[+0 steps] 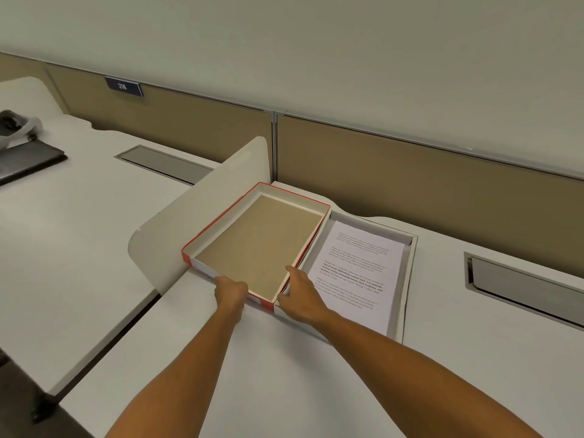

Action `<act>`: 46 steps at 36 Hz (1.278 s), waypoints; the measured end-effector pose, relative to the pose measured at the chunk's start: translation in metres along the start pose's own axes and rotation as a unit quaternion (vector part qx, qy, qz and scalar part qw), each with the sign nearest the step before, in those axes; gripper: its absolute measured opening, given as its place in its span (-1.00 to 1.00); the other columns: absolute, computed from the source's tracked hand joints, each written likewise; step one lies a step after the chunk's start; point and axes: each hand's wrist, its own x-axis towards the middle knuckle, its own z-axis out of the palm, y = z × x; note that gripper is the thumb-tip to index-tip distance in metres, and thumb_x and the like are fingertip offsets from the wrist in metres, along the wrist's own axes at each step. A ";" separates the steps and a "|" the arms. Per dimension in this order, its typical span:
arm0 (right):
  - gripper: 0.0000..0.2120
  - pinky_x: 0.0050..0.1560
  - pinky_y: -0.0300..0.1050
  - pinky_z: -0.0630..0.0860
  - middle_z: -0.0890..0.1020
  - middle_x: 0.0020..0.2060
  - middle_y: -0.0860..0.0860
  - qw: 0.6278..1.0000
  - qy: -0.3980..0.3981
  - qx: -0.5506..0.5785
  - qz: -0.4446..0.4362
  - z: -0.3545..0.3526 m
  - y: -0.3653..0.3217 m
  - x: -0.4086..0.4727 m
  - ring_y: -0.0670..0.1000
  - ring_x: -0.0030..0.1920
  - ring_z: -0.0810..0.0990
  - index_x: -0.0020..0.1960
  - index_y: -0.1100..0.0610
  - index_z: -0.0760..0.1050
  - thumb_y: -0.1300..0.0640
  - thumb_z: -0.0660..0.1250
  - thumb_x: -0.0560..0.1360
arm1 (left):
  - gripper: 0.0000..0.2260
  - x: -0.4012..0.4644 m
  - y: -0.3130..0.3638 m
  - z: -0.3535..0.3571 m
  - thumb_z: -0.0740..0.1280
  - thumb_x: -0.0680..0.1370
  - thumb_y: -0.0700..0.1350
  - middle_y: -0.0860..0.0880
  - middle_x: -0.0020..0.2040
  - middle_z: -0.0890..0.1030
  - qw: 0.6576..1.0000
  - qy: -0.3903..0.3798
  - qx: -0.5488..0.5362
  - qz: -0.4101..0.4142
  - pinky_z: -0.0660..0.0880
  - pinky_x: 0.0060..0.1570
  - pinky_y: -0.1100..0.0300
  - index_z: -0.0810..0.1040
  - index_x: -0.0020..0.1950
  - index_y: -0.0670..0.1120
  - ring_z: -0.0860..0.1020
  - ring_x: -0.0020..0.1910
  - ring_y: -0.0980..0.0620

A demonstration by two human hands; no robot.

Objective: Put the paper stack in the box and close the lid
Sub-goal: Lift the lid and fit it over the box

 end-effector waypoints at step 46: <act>-0.72 0.01 0.07 0.67 0.72 0.02 0.07 0.786 0.094 0.605 0.081 -0.116 -0.058 -0.056 0.10 0.02 0.71 0.21 0.06 0.51 -0.09 0.29 0.60 | -0.45 -0.062 -0.028 0.017 0.44 0.48 -0.21 -0.13 0.27 0.35 0.883 -0.050 0.147 0.443 0.49 0.10 0.13 0.25 0.38 -0.13 0.39 0.16 -0.01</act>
